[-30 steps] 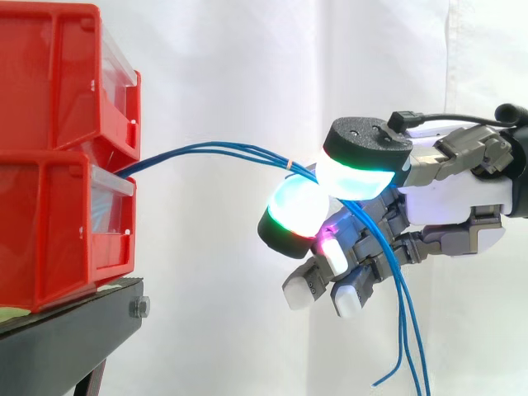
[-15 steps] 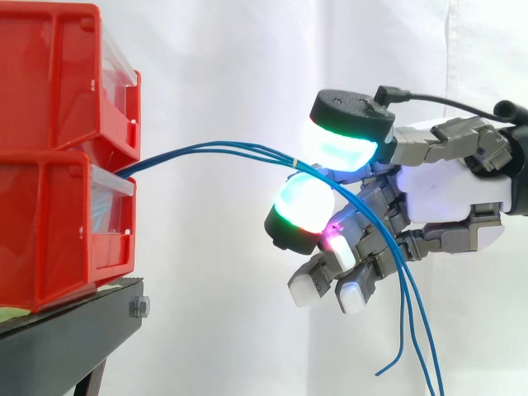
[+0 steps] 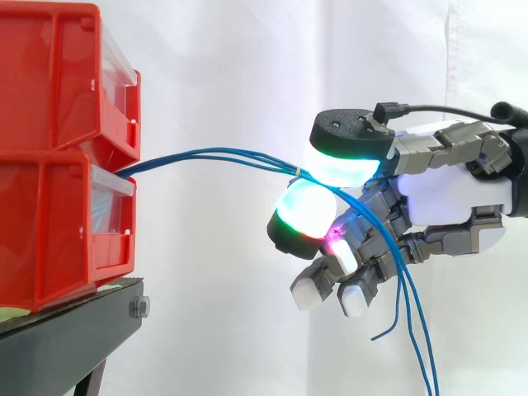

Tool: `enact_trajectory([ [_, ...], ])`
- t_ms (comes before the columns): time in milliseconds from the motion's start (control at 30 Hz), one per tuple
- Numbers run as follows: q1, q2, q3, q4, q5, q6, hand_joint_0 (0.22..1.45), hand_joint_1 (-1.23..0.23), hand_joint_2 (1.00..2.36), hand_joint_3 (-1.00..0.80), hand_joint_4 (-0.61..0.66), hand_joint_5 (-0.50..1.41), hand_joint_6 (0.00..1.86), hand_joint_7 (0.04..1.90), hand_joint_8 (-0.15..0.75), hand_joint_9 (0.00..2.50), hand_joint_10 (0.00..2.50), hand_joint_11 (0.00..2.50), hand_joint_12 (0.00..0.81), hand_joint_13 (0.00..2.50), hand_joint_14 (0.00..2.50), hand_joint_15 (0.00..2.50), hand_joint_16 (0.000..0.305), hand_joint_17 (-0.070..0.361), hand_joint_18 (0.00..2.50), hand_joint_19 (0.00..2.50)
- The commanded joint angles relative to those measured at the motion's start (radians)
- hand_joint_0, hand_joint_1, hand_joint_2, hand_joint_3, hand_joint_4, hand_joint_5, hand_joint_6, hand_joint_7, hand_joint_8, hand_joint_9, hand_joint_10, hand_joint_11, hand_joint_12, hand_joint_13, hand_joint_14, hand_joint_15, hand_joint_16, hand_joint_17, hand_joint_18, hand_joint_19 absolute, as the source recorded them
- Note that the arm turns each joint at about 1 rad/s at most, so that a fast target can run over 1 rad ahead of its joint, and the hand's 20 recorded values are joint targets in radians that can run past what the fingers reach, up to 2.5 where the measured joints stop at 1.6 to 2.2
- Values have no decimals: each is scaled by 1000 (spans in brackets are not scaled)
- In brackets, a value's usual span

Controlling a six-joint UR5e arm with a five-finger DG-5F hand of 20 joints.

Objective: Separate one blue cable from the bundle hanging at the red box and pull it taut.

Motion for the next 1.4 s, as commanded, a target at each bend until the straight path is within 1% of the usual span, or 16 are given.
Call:
enact_trajectory([
  [0,0,0,0,0,8,0,714,-782,1019,-296,31,-210,936,1083,311,905,24,859,332,696,15,380,47,105,699,589],
  [100,0,0,0,0,16,2,727,-789,1018,-310,12,-211,937,1076,309,907,24,863,329,695,15,379,46,104,696,584],
  [200,0,0,0,-8,28,5,734,-792,1019,-301,-2,-213,937,1111,305,911,25,889,327,705,16,396,46,102,696,578],
  [267,2,0,0,-11,33,6,742,-795,1020,-286,-15,-216,940,1149,306,946,25,966,326,731,17,432,45,101,693,584],
  [367,5,0,0,-14,39,9,747,-796,1020,-289,-15,-220,946,1144,302,978,25,1034,325,752,18,463,44,100,690,579],
  [500,8,0,0,-18,41,15,737,-780,1018,-313,3,-224,948,1128,304,1033,23,1133,327,808,22,529,44,100,699,589],
  [567,9,-2,0,-18,48,21,721,-750,1016,-337,34,-228,948,1127,299,1113,19,1269,328,847,23,590,44,100,706,591],
  [667,12,-2,0,-18,62,23,714,-728,1014,-356,46,-229,947,1118,291,1150,15,1371,328,882,24,643,44,100,711,595],
  [800,15,-2,0,-18,74,32,713,-718,1013,-371,55,-232,946,1106,290,1150,15,1399,327,913,25,701,45,100,713,597],
  [933,20,0,0,-18,82,37,716,-711,1011,-390,53,-234,944,1093,275,1171,9,1521,340,991,28,877,44,100,716,589],
  [967,20,-2,0,-18,84,37,719,-710,1010,-401,51,-234,944,1078,277,1170,8,1556,342,1025,29,965,44,100,720,598],
  [1000,20,0,0,-18,84,37,720,-711,1010,-407,54,-235,944,1078,275,1171,6,1555,339,1028,29,993,44,100,721,608],
  [1067,21,0,0,-20,84,37,722,-713,1007,-422,56,-235,942,1055,269,1176,5,1617,340,1102,27,1165,45,100,728,628],
  [1200,21,-2,0,-20,84,37,732,-739,1005,-446,45,-235,942,1016,261,1181,0,1730,326,1189,21,1378,45,101,744,665],
  [1300,21,-2,0,-20,84,37,759,-778,1004,-465,49,-236,937,1034,257,1168,102,1708,322,1238,16,1484,45,100,753,671],
  [1367,23,0,0,-18,84,37,780,-799,1003,-469,54,-237,937,1032,255,1154,222,1682,309,1277,9,1624,44,99,757,681],
])
